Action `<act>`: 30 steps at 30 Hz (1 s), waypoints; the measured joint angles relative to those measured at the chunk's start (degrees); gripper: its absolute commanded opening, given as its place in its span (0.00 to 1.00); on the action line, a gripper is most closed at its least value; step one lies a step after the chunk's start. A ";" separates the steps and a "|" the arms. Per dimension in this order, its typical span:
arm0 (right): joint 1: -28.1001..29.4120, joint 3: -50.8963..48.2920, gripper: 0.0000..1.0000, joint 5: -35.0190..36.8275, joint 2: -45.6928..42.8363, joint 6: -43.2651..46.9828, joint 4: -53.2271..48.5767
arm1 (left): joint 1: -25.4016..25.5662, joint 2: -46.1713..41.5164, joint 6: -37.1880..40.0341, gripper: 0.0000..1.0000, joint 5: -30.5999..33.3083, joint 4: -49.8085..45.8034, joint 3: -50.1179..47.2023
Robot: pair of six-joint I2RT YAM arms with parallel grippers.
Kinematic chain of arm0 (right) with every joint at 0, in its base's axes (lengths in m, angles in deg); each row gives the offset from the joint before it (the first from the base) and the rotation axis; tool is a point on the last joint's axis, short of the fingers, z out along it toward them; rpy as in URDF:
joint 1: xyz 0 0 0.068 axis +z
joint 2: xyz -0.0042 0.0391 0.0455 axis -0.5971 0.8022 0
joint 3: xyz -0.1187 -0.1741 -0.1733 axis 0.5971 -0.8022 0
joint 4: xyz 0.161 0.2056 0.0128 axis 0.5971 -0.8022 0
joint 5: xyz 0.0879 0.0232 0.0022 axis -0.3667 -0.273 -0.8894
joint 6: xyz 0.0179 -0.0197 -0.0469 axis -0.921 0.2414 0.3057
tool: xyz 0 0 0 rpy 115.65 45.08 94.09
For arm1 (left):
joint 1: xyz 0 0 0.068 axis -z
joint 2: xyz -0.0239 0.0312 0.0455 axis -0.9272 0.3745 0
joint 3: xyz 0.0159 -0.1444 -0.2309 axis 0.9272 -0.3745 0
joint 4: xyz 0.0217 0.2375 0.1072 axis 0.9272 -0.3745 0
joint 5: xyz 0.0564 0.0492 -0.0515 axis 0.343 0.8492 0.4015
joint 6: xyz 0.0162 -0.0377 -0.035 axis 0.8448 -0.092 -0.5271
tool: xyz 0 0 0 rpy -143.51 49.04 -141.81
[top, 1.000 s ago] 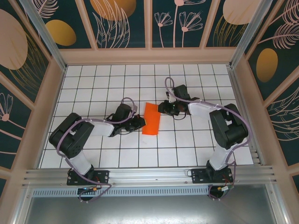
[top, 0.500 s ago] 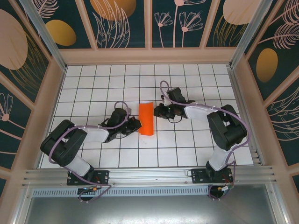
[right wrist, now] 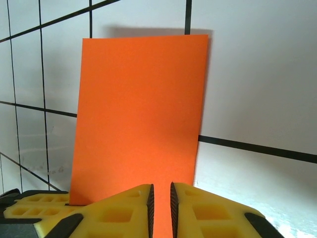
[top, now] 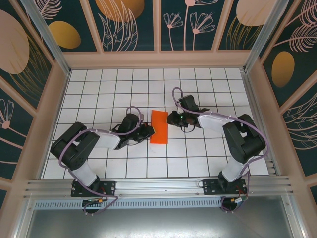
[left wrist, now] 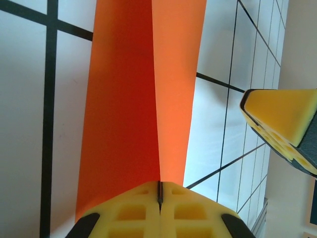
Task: Fold a paper plane with a square sheet of paper (pick it up from the middle)
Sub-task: Fold the triangle a second time at the center of the table.
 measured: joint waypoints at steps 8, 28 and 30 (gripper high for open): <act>1.03 0.26 0.08 -5.27 2.73 0.02 1.03 | 0.15 0.09 -0.39 0.16 0.00 -0.04 0.04; 1.81 3.15 0.07 -7.08 9.42 0.07 -1.07 | 0.52 0.11 -4.79 0.32 -8.92 11.82 -2.23; 1.81 3.37 0.07 -7.08 9.53 0.09 -1.36 | 0.52 0.24 -4.94 0.34 -9.22 12.87 -2.16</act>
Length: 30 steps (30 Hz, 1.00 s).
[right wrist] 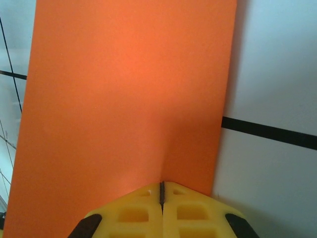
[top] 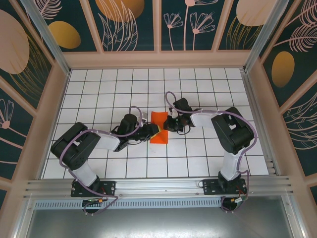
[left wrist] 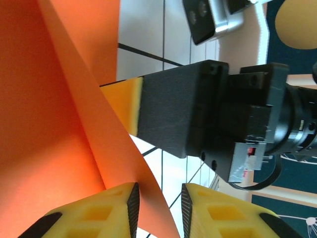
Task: Fold a paper plane with a square sheet of paper (pick it up from the middle)
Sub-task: Fold the triangle a second time at the center of the table.
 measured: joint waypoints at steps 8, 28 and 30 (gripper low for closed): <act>-0.24 0.13 0.09 -0.46 0.00 0.11 -0.24 | 0.00 3.34 -0.79 0.45 -0.50 1.07 1.99; -8.11 -9.11 0.33 -8.00 -12.48 -2.49 6.73 | 0.00 5.31 -0.83 0.40 0.15 1.25 3.23; -8.07 -10.58 0.34 -9.70 -12.50 -2.93 8.13 | 0.00 5.31 -0.83 0.40 0.20 1.22 3.23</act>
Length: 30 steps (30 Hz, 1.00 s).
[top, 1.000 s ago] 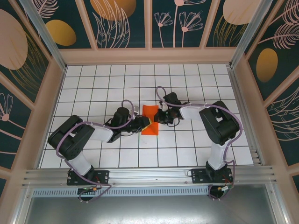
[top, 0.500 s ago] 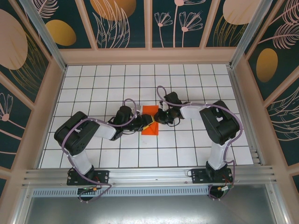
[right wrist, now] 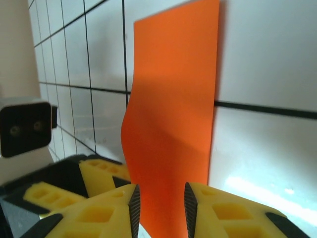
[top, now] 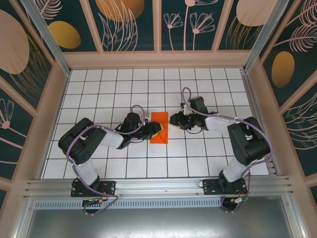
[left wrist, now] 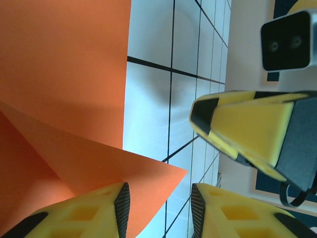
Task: Fold a paper plane with a square sheet of paper (pick it up from the middle)
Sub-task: Fold the triangle a second time at the center of the table.
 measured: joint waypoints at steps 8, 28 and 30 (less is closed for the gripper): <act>1.90 -1.36 0.35 -3.34 0.02 -0.15 2.23 | 0.00 0.00 0.00 0.38 0.20 -0.02 0.00; 3.15 -0.42 0.13 -5.29 3.28 0.44 2.73 | 0.00 0.00 -0.02 0.36 0.17 -0.02 0.00; 3.15 -0.11 0.08 -5.27 3.67 0.63 2.69 | 0.00 0.00 -0.02 0.36 0.20 -0.02 0.00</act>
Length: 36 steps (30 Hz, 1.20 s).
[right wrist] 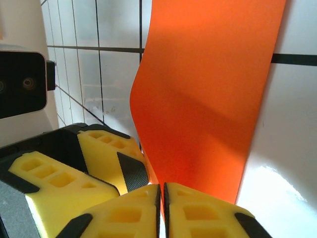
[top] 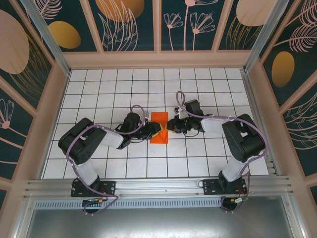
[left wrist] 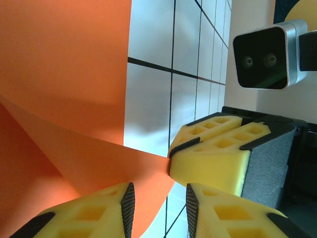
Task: Fold a paper plane with a square sheet of paper (pick it up from the middle)
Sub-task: Fold the triangle a second time at the center of the table.
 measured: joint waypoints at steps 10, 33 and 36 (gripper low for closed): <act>-0.02 2.60 0.05 2.40 3.04 3.58 -1.79 | 0.00 -0.44 0.37 0.38 0.24 -0.46 0.17; -0.57 6.19 0.05 4.55 7.10 8.74 -6.27 | 0.00 2.51 0.96 0.35 -0.22 -1.97 4.00; -0.57 6.29 0.05 4.55 7.15 8.96 -6.56 | 0.00 3.06 1.03 0.35 -0.24 -2.27 4.33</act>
